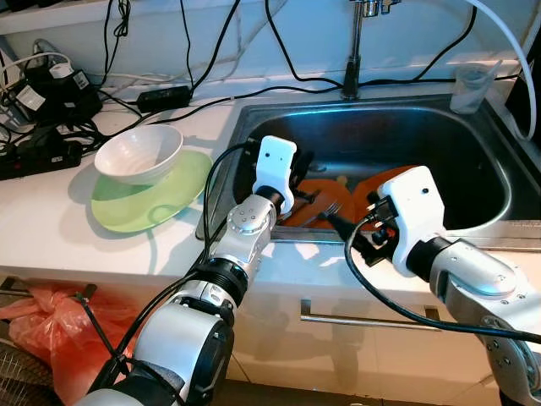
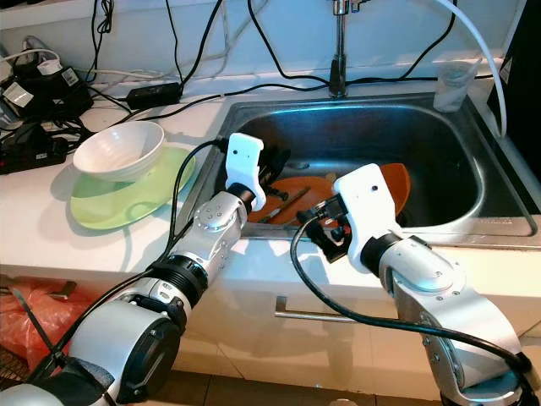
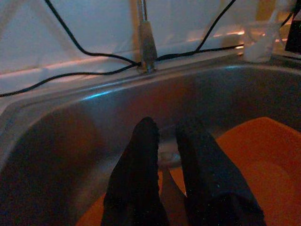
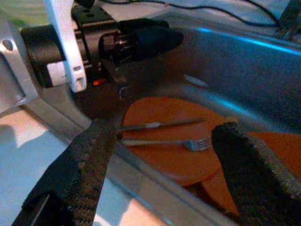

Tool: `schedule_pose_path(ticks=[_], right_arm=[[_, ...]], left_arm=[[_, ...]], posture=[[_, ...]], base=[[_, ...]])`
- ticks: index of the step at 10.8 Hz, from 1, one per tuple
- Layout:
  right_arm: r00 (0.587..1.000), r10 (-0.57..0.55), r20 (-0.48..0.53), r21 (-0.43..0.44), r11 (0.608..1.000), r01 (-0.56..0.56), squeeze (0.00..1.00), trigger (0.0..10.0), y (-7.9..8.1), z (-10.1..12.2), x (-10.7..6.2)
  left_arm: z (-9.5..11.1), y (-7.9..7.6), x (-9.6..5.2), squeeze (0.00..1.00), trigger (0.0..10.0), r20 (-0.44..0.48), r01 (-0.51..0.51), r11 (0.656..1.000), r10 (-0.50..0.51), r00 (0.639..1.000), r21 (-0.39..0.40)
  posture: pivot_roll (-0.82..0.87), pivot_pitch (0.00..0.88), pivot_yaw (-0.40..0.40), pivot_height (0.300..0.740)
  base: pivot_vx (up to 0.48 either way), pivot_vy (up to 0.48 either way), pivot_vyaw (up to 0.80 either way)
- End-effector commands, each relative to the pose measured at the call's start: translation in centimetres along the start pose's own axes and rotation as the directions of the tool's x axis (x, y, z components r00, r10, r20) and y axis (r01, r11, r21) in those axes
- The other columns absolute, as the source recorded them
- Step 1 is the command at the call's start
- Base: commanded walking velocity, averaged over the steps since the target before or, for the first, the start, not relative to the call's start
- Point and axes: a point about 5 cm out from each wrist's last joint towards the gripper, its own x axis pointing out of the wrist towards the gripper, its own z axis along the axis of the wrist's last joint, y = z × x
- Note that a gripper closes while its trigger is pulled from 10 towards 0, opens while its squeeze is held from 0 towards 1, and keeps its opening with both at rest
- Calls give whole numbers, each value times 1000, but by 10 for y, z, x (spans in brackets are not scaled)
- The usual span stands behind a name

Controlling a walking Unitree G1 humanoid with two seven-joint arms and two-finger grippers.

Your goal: Kitchen organization

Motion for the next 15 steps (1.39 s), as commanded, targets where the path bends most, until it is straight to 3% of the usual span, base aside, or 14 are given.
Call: schedule_pose_path(ticks=[1,2,3,6,8,9,10,13,14,15], right_arm=[[1000,26,-7,15,1000,-26,0,10000,6,-1,-3],[999,50,-16,25,998,-50,0,10000,12,-3,-3],[998,64,-21,28,998,-63,0,10000,15,-4,-2],[997,75,-26,30,997,-74,0,10000,16,-3,-2],[997,77,-27,32,997,-77,0,10000,17,-2,-2],[996,80,-28,32,996,-79,0,10000,17,-2,-2],[996,82,-27,31,996,-81,0,10000,17,-2,-2],[997,74,-28,31,997,-73,0,10000,15,-2,-2],[997,73,-28,32,997,-72,0,10000,15,-2,-2],[997,75,-28,31,997,-74,0,10000,15,-2,-1]], left_arm=[[0,-10,3,0,2706,-13,16,999,-17,1000,-34],[-4,-12,3,0,4431,-29,16,999,-17,999,-50],[-6,-13,2,0,10000,-39,16,998,-19,999,-56],[-16,-15,0,0,10000,-106,17,997,-25,994,-76],[-19,-14,-1,82,10000,-121,7,996,-18,992,-91],[-19,-13,-1,682,10000,-125,4,995,-16,992,-95],[-19,-13,-1,871,10000,-129,5,995,-18,992,-96],[-20,-12,-2,875,10000,-135,8,996,-20,991,-91],[-21,-13,-2,1000,10000,-136,12,996,-24,990,-91],[-20,-13,-2,1000,10000,-133,14,995,-27,991,-98]], posture=[[-395,0,165,740],[-395,0,163,740],[-393,0,158,740],[-393,0,154,740],[-393,0,154,740],[-386,0,150,740],[-384,0,150,740],[-384,0,155,740],[-381,0,154,740],[-378,0,154,740]], base=[[0,0,0],[0,0,0],[0,0,0],[0,0,0],[0,0,0],[0,0,0],[0,0,0],[0,0,0],[0,0,0],[0,0,0]])
